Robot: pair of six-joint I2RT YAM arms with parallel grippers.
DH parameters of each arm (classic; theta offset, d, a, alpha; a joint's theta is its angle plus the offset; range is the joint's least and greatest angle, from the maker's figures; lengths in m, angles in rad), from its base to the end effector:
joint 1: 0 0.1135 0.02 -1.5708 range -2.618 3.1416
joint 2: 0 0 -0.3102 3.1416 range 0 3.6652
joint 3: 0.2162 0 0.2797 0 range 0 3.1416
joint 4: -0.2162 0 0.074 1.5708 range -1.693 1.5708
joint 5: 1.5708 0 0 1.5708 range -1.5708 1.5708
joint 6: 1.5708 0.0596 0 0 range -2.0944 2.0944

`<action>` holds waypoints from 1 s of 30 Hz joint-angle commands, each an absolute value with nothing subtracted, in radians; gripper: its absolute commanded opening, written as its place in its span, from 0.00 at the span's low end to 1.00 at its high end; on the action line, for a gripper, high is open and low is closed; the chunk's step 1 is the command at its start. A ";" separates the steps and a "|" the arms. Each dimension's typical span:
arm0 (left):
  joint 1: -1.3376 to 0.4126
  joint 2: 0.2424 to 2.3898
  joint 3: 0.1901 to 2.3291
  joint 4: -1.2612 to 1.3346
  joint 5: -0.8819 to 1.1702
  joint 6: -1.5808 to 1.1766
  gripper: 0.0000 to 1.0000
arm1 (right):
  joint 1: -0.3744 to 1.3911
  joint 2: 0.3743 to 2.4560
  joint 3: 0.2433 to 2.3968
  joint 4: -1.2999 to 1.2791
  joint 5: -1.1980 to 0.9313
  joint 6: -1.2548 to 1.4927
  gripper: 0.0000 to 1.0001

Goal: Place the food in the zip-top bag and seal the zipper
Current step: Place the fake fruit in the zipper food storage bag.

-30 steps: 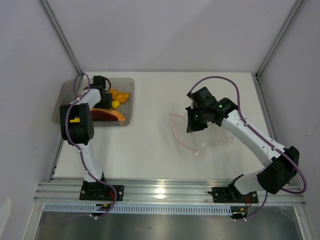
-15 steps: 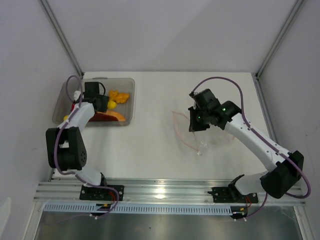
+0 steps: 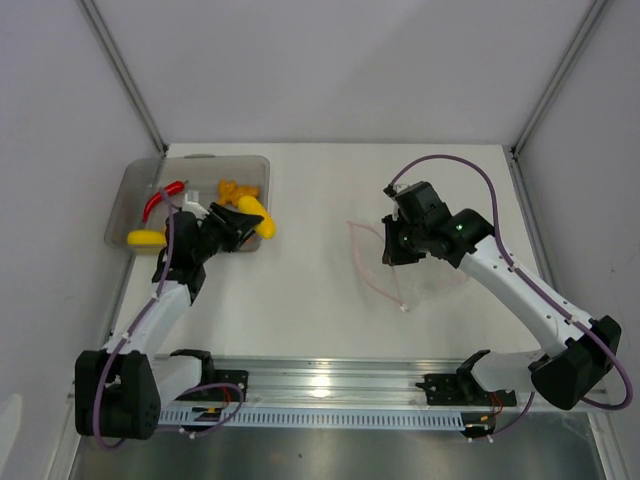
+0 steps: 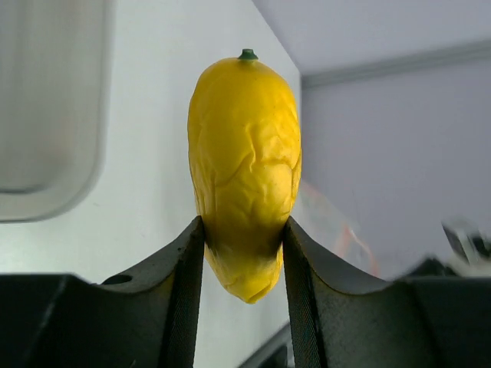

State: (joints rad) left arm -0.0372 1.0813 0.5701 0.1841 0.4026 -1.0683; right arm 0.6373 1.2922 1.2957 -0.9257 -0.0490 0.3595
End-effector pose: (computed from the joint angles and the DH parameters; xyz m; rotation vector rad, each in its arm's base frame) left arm 0.2627 -0.0331 0.2646 -0.7367 1.8977 -1.1078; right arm 0.2300 0.1739 0.3663 -0.3746 2.5278 0.4656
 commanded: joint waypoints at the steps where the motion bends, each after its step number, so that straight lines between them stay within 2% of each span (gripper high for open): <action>1: -0.089 0.956 0.545 0.289 0.662 -0.951 0.01 | 0.640 1.272 1.313 -0.910 -0.031 0.331 0.00; 4: -0.133 0.824 0.545 0.172 0.693 -0.876 0.01 | 0.643 1.270 1.309 -0.919 -0.029 0.330 0.00; 8: -0.161 0.697 0.500 0.190 0.758 -0.897 0.01 | 0.646 1.258 1.293 -0.914 -0.021 0.333 0.00; 15: -0.268 0.637 0.610 0.008 0.824 -0.796 0.01 | 0.661 1.264 1.298 -0.908 -0.023 0.337 0.00; 20: -0.366 0.701 0.617 0.161 0.962 -0.859 0.01 | 0.669 1.262 1.305 -0.913 -0.028 0.334 0.00; 26: -0.563 0.879 0.684 0.238 0.966 -0.856 0.01 | 0.672 1.255 1.308 -0.919 -0.049 0.333 0.00; 30: -0.604 0.978 0.689 0.369 0.960 -0.948 0.01 | 0.680 1.249 1.302 -0.920 -0.060 0.333 0.00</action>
